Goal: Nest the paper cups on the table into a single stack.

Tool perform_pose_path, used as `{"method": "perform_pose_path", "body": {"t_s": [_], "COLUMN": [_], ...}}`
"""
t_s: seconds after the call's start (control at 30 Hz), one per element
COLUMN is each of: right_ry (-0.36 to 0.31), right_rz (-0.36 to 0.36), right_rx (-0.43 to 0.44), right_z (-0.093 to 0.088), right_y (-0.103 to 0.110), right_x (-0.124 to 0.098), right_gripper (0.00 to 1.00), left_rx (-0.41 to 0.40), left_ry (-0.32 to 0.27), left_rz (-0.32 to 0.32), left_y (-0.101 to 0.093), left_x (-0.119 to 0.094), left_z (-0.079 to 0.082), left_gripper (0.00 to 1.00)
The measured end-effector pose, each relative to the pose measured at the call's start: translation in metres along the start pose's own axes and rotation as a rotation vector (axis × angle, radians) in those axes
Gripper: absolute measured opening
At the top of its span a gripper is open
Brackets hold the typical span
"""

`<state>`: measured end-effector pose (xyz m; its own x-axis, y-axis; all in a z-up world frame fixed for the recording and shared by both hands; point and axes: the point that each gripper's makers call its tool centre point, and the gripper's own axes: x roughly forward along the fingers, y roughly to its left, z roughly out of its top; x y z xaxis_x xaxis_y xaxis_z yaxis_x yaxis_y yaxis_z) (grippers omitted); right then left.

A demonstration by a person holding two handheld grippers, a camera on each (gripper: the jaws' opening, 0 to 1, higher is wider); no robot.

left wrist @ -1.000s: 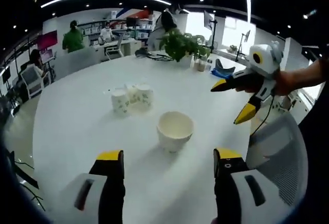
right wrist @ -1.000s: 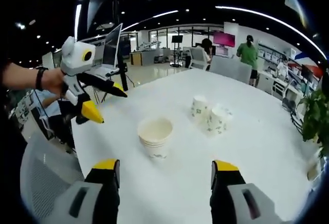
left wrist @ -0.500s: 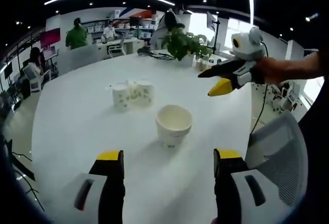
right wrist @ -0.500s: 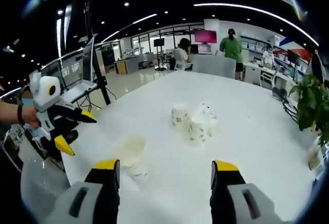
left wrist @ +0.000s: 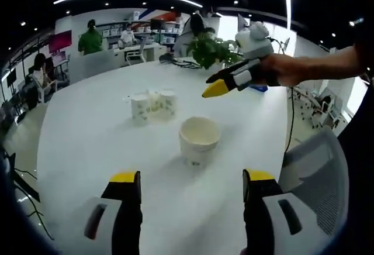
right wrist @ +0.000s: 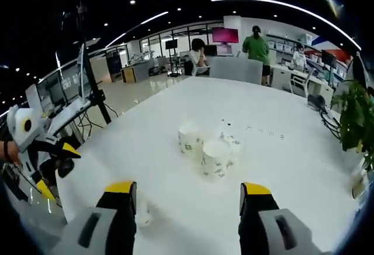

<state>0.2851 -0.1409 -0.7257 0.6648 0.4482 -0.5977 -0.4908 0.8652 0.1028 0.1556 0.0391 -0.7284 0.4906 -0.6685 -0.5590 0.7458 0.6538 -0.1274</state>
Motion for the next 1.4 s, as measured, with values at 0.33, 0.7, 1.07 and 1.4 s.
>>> {"method": "perform_pose_path", "body": {"t_s": [0.33, 0.7, 1.07, 1.4], "right_ry": [0.020, 0.061, 0.089, 0.126], "right_rz": [-0.016, -0.035, -0.061, -0.090], "right_rx": [0.035, 0.057, 0.118, 0.106], "right_z": [0.007, 0.010, 0.004, -0.001], "right_y": [-0.017, -0.023, -0.031, -0.037], "right_x": [0.029, 0.060, 0.090, 0.108], "right_gripper": [0.71, 0.68, 0.59, 0.54], "left_rx": [-0.010, -0.023, -0.058, -0.076], "left_ry": [-0.012, -0.018, -0.030, -0.030], "left_rz": [0.008, 0.018, 0.027, 0.034], "left_y": [0.001, 0.004, 0.004, 0.004], "left_x": [-0.001, -0.003, -0.005, -0.007], "left_z": [0.000, 0.000, -0.002, -0.008], "left_gripper": [0.69, 0.69, 0.68, 0.68]}}
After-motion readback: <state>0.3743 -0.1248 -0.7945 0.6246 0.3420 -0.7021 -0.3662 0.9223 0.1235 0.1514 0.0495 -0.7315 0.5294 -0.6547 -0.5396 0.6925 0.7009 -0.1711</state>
